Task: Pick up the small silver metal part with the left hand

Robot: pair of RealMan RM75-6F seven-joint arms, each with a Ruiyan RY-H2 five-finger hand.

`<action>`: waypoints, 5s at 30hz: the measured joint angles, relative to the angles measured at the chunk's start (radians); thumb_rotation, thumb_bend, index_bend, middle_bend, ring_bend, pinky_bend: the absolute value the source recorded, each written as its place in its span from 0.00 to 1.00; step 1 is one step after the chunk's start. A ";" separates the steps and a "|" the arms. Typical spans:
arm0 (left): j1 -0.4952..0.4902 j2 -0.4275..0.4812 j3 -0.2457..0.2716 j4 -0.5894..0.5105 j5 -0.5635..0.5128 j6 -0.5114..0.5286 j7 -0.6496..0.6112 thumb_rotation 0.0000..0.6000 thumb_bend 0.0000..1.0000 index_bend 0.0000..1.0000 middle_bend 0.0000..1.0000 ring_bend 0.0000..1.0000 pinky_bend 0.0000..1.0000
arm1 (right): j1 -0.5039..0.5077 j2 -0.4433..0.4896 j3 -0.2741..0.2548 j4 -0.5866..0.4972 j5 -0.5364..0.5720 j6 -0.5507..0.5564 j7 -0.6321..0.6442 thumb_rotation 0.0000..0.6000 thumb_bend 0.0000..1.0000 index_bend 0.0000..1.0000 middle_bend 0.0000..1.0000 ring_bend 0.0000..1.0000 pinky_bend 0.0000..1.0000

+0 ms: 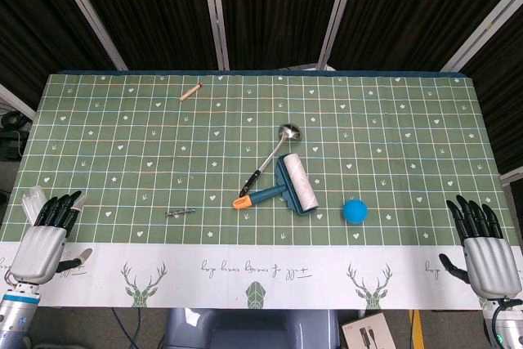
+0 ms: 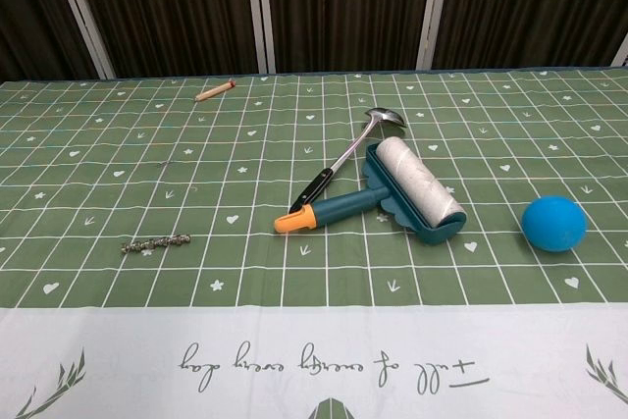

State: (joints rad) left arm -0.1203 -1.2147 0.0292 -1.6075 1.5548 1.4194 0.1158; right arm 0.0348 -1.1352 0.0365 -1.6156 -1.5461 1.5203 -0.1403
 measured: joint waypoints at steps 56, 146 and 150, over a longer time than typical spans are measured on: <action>-0.451 -0.619 -0.287 0.130 -0.689 -0.216 0.695 1.00 0.29 0.48 0.00 0.00 0.00 | 0.001 0.009 -0.010 -0.016 -0.014 -0.007 0.030 1.00 0.11 0.00 0.00 0.00 0.00; -0.557 -0.481 -0.508 0.218 -0.718 -0.476 0.015 1.00 0.45 0.57 0.00 0.00 0.00 | 0.005 0.017 -0.014 -0.038 0.005 -0.034 0.054 1.00 0.11 0.00 0.00 0.00 0.00; -0.577 -0.470 -0.515 0.281 -0.710 -0.503 -0.018 1.00 0.45 0.57 0.00 0.00 0.00 | 0.005 0.019 -0.016 -0.041 0.007 -0.038 0.053 1.00 0.11 0.00 0.00 0.00 0.00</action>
State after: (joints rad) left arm -0.6969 -1.6849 -0.4861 -1.3269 0.8451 0.9160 0.0974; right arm 0.0398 -1.1160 0.0210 -1.6566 -1.5394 1.4826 -0.0870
